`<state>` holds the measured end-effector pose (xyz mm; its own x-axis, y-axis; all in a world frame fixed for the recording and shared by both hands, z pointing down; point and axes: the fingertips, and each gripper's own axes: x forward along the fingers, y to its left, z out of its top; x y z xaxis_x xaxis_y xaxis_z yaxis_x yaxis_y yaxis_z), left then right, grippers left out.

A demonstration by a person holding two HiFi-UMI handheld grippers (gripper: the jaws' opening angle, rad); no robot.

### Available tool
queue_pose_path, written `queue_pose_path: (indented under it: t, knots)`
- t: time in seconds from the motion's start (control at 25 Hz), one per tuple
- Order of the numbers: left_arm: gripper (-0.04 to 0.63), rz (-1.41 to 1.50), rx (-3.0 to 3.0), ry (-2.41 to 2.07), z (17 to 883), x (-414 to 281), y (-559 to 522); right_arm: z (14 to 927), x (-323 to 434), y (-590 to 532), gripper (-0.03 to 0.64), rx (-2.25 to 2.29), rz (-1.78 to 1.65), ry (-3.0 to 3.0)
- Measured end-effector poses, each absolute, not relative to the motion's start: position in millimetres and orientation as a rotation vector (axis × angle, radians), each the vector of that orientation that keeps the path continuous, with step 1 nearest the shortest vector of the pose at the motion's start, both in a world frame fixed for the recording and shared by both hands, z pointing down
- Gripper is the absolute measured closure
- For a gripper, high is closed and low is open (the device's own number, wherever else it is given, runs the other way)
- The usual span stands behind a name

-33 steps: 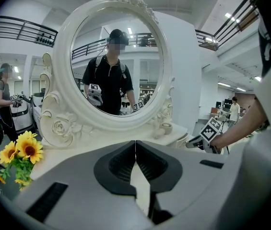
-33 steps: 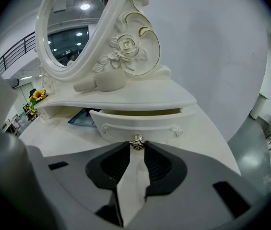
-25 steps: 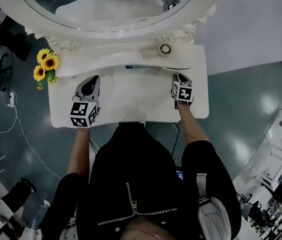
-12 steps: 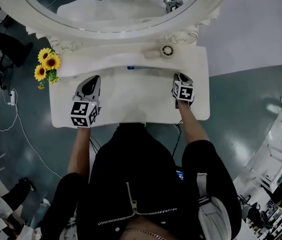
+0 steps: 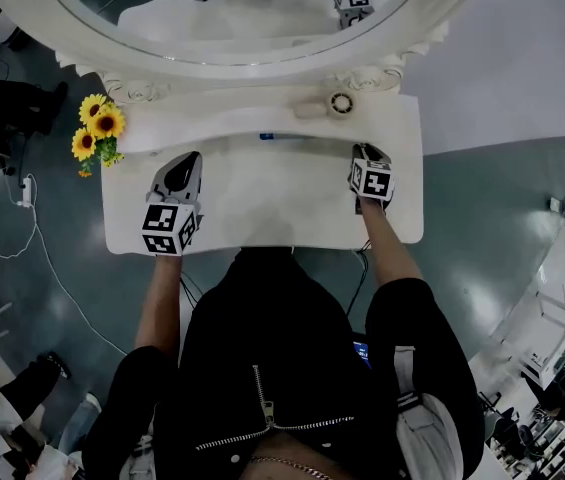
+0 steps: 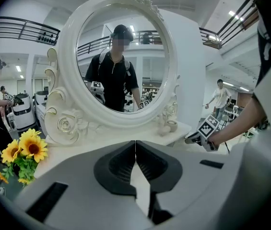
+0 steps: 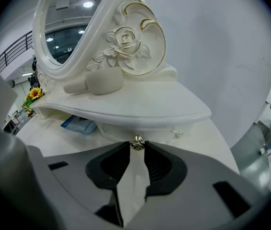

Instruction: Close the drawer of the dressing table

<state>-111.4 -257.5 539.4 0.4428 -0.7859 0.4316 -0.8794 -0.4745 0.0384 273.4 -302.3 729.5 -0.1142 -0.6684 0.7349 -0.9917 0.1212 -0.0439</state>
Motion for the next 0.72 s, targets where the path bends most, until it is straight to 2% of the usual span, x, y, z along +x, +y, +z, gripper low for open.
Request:
queue_pose_path:
  t: [0.72]
  knots:
    - [0.574, 0.526, 2.439, -1.426, 543.8, -112.0, -258.2, 725.4, 275.0, -307.1, 0.515, 1.601, 0.737, -1.838]
